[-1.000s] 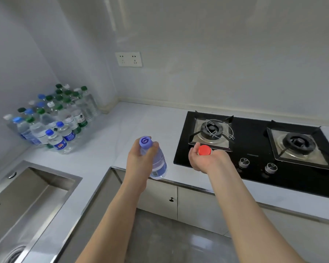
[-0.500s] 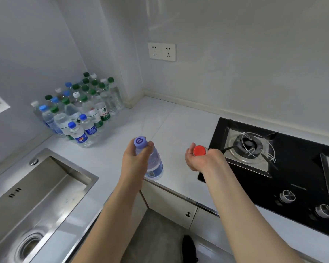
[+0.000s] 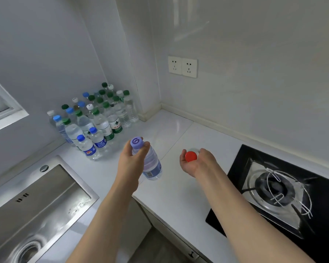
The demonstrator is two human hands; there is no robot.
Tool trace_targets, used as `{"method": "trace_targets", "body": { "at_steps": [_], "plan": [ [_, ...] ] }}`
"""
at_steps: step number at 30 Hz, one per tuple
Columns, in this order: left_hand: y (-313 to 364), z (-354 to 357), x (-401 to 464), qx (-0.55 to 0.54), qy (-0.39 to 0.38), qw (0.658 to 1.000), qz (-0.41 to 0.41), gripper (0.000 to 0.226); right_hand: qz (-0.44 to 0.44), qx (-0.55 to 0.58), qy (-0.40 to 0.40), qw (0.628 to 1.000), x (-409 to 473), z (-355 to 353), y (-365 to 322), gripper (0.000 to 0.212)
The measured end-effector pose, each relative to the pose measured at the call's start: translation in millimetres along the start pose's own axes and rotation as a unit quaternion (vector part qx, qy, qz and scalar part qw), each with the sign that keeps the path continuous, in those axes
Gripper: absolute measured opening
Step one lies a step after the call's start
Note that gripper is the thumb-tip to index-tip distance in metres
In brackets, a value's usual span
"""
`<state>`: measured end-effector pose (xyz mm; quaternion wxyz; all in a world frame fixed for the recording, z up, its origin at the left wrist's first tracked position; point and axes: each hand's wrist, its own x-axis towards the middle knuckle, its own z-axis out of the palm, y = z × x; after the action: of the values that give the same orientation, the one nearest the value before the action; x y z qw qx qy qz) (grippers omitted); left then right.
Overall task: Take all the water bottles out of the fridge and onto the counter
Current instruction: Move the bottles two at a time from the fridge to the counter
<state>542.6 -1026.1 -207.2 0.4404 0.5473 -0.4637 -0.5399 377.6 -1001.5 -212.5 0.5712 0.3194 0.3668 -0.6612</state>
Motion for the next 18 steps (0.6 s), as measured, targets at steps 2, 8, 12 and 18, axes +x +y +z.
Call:
{"method": "trace_targets", "body": {
  "at_steps": [2,8,12,18],
  "plan": [
    [1,0,12,0.004,0.012,1.000,-0.002,0.013,0.011,-0.045,0.013,0.999,9,14,3,0.016],
    [4,-12,54,0.004,0.032,0.999,-0.007,0.012,0.004,-0.202,0.034,0.979,42,59,22,0.019],
    [7,-26,91,0.004,0.040,0.999,-0.013,0.009,-0.009,-0.262,0.029,0.965,68,88,36,0.022],
    [14,-49,153,0.010,0.056,0.998,-0.004,0.009,-0.061,-0.463,0.017,0.884,113,141,56,0.038]
  ]
}}
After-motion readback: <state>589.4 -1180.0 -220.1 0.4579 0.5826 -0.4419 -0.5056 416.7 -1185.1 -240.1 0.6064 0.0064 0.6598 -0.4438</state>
